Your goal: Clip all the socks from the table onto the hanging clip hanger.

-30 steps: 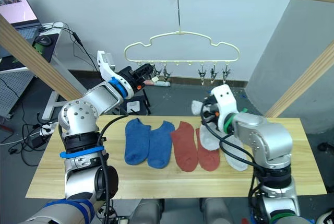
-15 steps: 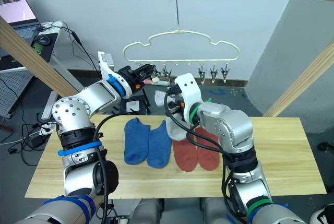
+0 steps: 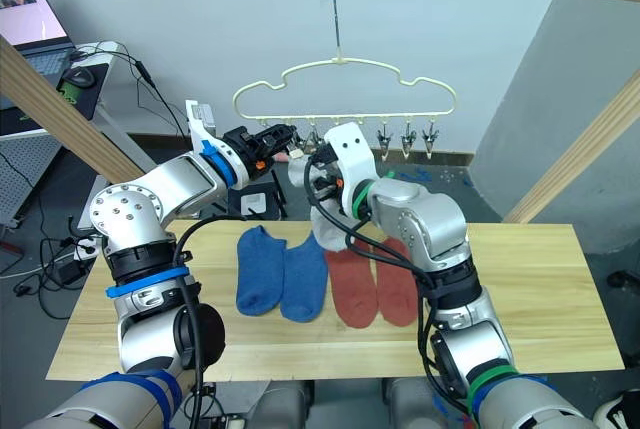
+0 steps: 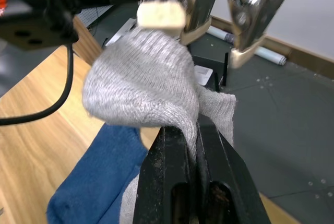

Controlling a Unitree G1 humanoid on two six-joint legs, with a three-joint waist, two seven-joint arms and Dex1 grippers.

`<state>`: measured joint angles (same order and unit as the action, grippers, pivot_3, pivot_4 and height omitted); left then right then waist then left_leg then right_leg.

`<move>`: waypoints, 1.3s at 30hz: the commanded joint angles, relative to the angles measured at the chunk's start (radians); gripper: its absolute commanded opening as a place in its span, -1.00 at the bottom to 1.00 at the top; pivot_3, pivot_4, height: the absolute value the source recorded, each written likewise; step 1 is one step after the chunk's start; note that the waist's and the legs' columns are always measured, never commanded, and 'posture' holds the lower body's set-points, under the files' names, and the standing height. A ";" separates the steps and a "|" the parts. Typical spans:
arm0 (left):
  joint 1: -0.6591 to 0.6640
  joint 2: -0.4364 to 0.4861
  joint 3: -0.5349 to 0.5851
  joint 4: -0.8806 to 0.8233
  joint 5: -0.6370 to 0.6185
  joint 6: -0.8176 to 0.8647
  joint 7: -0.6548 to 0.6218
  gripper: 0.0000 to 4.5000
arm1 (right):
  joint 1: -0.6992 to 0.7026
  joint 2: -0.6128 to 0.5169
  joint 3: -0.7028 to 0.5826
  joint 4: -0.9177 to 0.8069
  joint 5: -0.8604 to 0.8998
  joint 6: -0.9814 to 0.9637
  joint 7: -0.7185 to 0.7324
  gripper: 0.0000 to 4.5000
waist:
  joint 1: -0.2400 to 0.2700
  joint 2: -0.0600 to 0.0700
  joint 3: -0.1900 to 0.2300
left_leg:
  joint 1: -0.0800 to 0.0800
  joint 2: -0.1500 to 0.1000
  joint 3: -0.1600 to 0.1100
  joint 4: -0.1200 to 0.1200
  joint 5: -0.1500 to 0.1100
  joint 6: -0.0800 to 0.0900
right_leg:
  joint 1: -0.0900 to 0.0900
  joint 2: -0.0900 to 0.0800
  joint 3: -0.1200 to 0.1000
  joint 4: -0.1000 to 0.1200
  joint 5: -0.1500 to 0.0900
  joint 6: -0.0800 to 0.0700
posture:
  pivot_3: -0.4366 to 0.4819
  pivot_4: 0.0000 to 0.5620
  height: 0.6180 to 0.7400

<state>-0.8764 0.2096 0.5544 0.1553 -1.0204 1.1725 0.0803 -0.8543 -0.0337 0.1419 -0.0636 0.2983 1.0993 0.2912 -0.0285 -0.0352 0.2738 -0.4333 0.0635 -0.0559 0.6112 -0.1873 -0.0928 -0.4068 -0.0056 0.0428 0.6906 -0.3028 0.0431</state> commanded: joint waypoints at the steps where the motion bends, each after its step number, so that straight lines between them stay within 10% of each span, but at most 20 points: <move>1: -0.013 0.009 -0.005 -0.033 -0.025 0.004 0.010 -0.89 | -0.033 0.007 0.005 0.005 0.005 -0.041 0.020 -0.98 | 0.000 0.000 0.000 | 0.000 0.000 0.000 0.000 0.000 0.000 | 0.000 0.000 0.000 0.000 0.000 0.000 | 0.02 -0.12 1.00; 21: 0.022 0.024 -0.048 -0.065 -0.027 0.001 -0.018 -0.89 | -0.082 0.032 -0.001 0.111 -0.010 -0.126 0.027 -0.98 | 0.004 0.000 0.000 | 0.000 0.000 0.000 0.000 0.000 0.000 | 0.000 0.000 0.000 0.000 0.000 0.000 | 0.09 -0.15 1.00; 29: 0.022 0.019 -0.026 -0.057 -0.052 -0.005 -0.021 0.19 | -0.084 0.032 -0.009 0.104 -0.002 -0.120 0.035 -0.99 | 0.005 0.000 0.000 | 0.000 0.000 0.000 0.000 0.000 0.000 | 0.000 0.000 0.000 0.000 0.000 0.000 | 0.09 -0.14 1.00; 31: 0.022 0.018 -0.018 -0.059 -0.064 -0.006 -0.023 0.19 | -0.080 0.030 -0.006 0.098 -0.002 -0.114 0.036 -0.99 | 0.006 0.000 0.000 | 0.000 0.000 0.000 0.000 0.000 0.000 | 0.000 0.000 0.000 0.000 0.000 0.000 | 0.09 -0.14 1.00; 39: 0.085 0.115 -0.104 -0.141 -0.040 0.007 -0.130 0.20 | -0.047 0.017 0.024 0.074 -0.004 -0.101 0.048 0.12 | 0.006 0.000 0.000 | 0.000 0.000 0.000 -0.001 0.000 0.000 | -0.001 0.000 0.000 0.000 0.000 0.000 | 0.12 -0.16 1.00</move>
<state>-0.7944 0.3076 0.4736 0.0811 -1.0582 1.1803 -0.0019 -0.9071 -0.0188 0.1612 0.0671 0.2891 0.9983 0.3276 -0.0224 -0.0353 0.2739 -0.4335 0.0636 -0.0559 0.6103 -0.1867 -0.0939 -0.4074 -0.0058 0.0426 0.6904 -0.3028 0.0431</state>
